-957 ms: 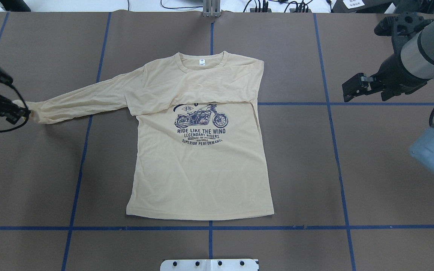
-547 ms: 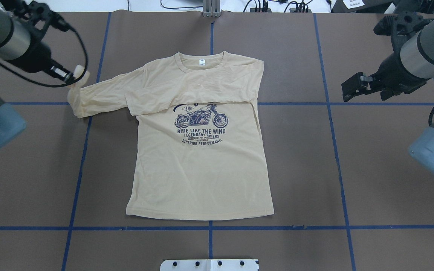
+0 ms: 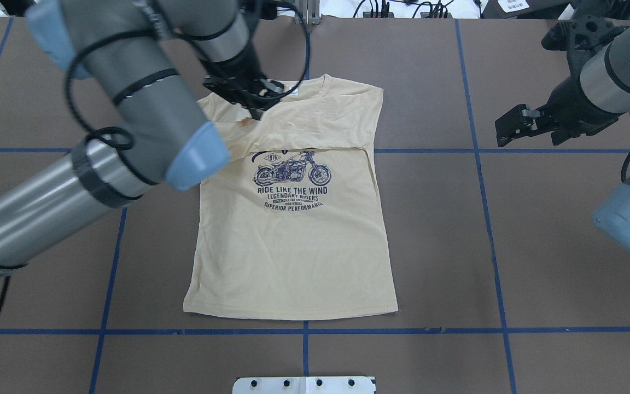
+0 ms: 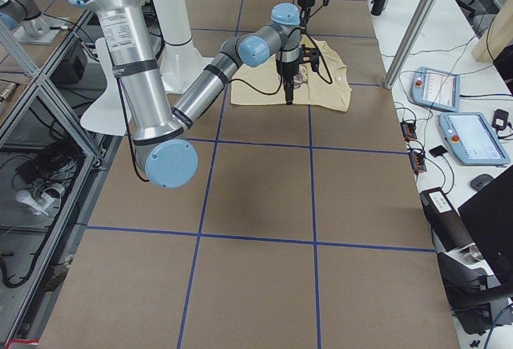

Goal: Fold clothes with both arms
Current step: 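Fold the held sleeve across the shirt front with the left gripper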

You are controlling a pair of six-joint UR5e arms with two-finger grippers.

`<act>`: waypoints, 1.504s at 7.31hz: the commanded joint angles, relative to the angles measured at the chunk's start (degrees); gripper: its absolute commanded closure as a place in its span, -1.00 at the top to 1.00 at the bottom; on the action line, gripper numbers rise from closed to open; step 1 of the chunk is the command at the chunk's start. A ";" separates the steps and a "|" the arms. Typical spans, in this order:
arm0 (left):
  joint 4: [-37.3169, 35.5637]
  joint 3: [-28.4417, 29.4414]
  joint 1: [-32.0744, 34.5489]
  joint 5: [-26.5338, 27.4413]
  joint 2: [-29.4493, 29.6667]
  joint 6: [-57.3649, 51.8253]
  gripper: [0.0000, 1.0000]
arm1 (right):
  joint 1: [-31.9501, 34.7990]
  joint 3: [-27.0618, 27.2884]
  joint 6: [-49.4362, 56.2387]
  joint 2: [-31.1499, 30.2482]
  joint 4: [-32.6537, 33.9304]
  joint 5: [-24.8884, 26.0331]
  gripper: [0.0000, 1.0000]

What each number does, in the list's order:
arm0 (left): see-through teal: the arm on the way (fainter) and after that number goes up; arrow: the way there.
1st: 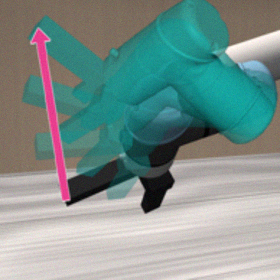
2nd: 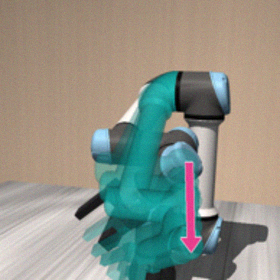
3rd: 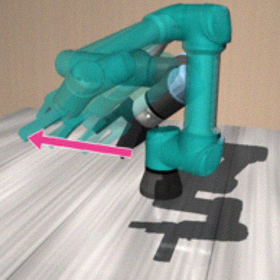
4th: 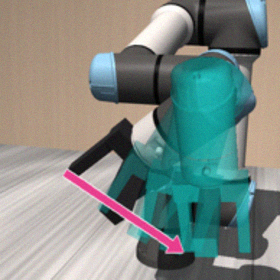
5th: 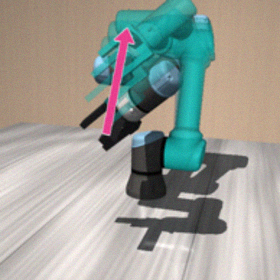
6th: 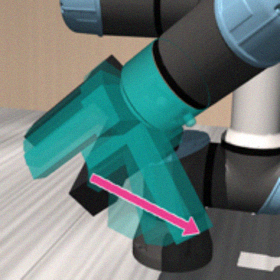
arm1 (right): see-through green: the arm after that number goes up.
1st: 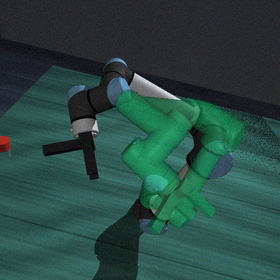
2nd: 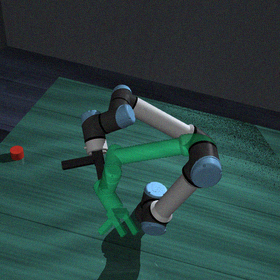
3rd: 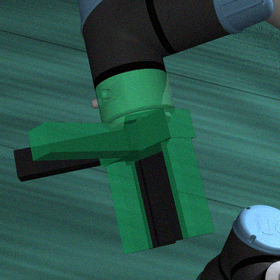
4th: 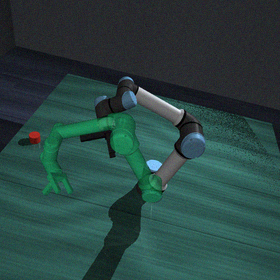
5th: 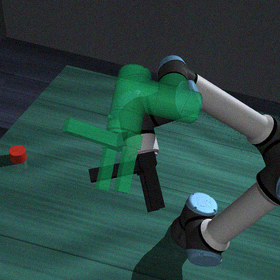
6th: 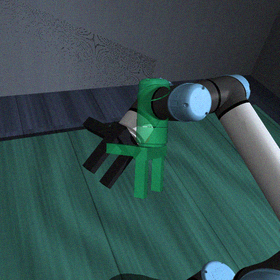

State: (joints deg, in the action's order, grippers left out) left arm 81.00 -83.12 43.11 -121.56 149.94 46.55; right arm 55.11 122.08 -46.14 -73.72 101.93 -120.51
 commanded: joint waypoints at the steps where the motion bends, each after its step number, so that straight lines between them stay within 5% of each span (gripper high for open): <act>1: 13.30 24.48 -6.69 4.19 14.03 13.58 -1.00 | 0.00 0.00 -0.61 0.15 -0.07 -0.07 1.00; 3: 18.40 28.18 -8.74 6.95 14.24 17.69 -1.00 | -0.09 0.00 -1.06 0.24 -0.07 -0.16 1.00; 4: 19.36 27.66 -8.74 6.95 13.55 17.69 0.98 | -0.09 -0.08 -1.06 0.24 -0.07 -0.16 1.00; 7: 18.60 20.14 -8.66 6.95 9.61 16.92 1.00 | -1.31 -0.52 -6.11 0.85 -1.64 0.02 1.00; 9: 12.72 -0.61 -8.57 6.86 -4.04 12.62 1.00 | -8.66 -0.26 -20.94 0.86 -9.27 3.85 1.00; 10: 12.34 -13.52 -8.74 7.04 -14.57 11.29 1.00 | -15.14 0.70 -29.10 1.55 -9.82 9.80 1.00; 11: 12.43 -19.74 -9.09 7.21 -20.50 11.28 1.00 | -21.82 2.27 -35.36 1.56 -9.82 15.60 1.00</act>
State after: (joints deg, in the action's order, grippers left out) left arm 93.96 -91.72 34.33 -114.53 138.90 58.66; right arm 41.42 122.73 -72.51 -72.41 92.85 -111.96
